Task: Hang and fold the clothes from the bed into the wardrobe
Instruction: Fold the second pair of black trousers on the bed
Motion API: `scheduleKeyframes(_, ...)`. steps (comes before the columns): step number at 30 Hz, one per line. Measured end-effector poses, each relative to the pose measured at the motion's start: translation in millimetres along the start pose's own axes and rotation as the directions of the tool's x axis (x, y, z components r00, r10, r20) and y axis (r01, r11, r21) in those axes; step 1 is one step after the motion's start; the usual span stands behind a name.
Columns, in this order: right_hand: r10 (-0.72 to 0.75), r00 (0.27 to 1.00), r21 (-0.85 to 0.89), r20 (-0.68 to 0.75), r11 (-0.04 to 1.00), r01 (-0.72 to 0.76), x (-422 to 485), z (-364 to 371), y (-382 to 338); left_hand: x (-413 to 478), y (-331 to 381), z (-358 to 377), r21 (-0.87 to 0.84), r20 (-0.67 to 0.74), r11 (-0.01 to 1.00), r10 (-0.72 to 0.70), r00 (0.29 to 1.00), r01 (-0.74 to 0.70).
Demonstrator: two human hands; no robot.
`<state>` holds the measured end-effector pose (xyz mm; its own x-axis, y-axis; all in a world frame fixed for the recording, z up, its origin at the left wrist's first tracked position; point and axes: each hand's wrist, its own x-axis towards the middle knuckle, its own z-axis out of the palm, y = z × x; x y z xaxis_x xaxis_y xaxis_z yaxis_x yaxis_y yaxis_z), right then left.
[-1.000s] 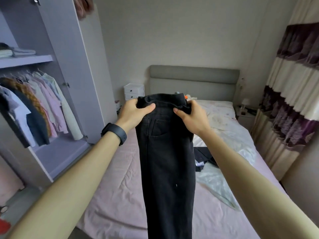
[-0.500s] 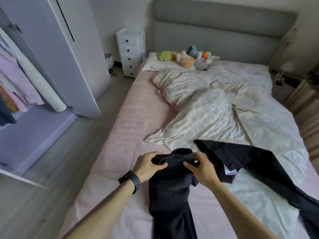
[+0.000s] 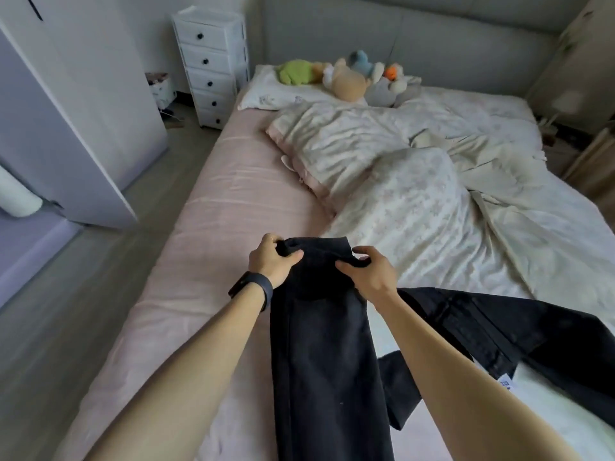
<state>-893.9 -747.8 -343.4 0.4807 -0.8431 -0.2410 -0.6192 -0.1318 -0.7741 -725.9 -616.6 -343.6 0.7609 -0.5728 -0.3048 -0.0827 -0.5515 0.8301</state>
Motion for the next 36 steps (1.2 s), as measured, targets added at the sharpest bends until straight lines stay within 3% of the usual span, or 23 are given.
scheduleKeyframes(7, -0.141, 0.97, -0.176, 0.198, 0.968, 0.177, -53.8, 49.3, 110.4, -39.9, -111.3, 61.7, 0.221, 0.158, 0.974, 0.009, 0.987, -0.044)
scheduleKeyframes(13, -0.193, 0.962, -0.46, 0.193, 0.848, 0.263, -242.6, 69.6, 238.9, -210.7, -217.0, 111.9, 0.323, 0.063, 0.946, -0.019, 0.998, -0.002)
scheduleKeyframes(18, -0.053, 0.99, -0.44, 0.131, 0.892, 0.106, -398.3, 50.6, 310.6, -371.3, -272.9, 128.9, 0.311, 0.006, 0.95, -0.031, 1.0, 0.027)
scheduleKeyframes(21, 0.076, 0.991, -0.39, 0.107, 0.92, -0.028, -471.8, 27.2, 340.0, -453.7, -292.0, 142.6, 0.332, -0.081, 0.934, -0.114, 0.99, 0.134)
scheduleKeyframes(25, 0.188, 0.971, -0.3, 0.151, 0.944, -0.136, -535.8, 3.3, 382.9, -527.7, -315.5, 163.1, 0.022, -0.199, 0.916, -0.388, 0.9, 0.4)
scheduleKeyframes(27, 0.296, 0.94, -0.217, 0.17, 0.942, -0.257, -547.1, 0.0, 402.1, -545.3, -328.6, 171.0, -0.057, -0.153, 0.884, -0.467, 0.871, 0.464)
scheduleKeyframes(30, 0.37, 0.904, -0.107, 0.216, 0.929, -0.354, -565.2, -1.4, 433.9, -568.2, -347.4, 176.9, -0.078, -0.097, 0.885, -0.466, 0.88, 0.46)
scheduleKeyframes(33, 0.337, 0.927, -0.047, 0.166, 0.941, -0.334, -566.4, 8.3, 462.2, -571.9, -370.7, 178.3, 0.001, -0.117, 0.904, -0.424, 0.898, 0.427)
scheduleKeyframes(36, 0.392, 0.914, -0.003, 0.104, 0.919, -0.394, -569.1, 25.3, 481.2, -581.5, -395.7, 179.5, 0.082, -0.038, 0.878, -0.47, 0.882, 0.471)
